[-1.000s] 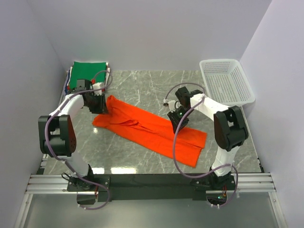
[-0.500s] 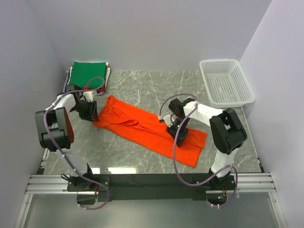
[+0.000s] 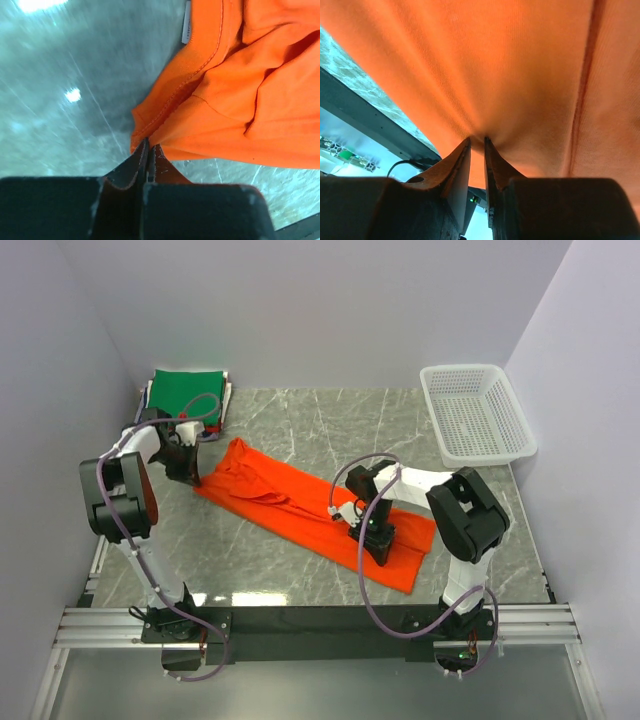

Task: Fold and stack the t-shirts
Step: Fold the tshirt

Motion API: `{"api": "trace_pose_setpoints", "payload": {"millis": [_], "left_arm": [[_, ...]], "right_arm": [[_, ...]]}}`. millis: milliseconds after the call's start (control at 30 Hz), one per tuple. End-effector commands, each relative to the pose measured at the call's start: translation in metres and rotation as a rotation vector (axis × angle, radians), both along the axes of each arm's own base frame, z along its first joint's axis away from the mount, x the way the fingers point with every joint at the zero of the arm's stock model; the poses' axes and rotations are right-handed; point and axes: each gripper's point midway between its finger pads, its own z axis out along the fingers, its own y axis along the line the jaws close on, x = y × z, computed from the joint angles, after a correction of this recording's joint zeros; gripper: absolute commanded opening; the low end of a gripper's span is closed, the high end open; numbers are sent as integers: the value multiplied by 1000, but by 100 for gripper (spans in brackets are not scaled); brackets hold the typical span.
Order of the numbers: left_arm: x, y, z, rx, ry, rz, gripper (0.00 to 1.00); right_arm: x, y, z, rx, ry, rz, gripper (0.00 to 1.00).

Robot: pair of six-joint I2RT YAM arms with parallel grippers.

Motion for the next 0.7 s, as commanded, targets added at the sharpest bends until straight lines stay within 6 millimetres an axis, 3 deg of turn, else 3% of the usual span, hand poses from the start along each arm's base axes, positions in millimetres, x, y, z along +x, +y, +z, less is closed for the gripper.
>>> {"api": "trace_pose_setpoints", "payload": {"millis": [0,133,267,300,367,467,667], "left_arm": [[24,11,14,41,-66,-22,1],[20,2,25,-5,-68,-35,25],[19,-13,56,-55,-153,-14,38],[18,-18,63,-76,-158,0,49],[19,-29,77,-90,-186,14,50],[23,-46,87,-107,-219,55,49],[22,-73,65,-63,-164,140,39]], "right_arm": [[-3,-9,-10,-42,6,45,25],[-2,11,12,71,9,50,27],[3,46,64,300,-10,55,31],[6,50,73,333,-24,51,31],[18,54,92,378,-61,20,32],[44,50,101,392,-111,-68,31],[92,27,102,358,-205,-237,30]]}}
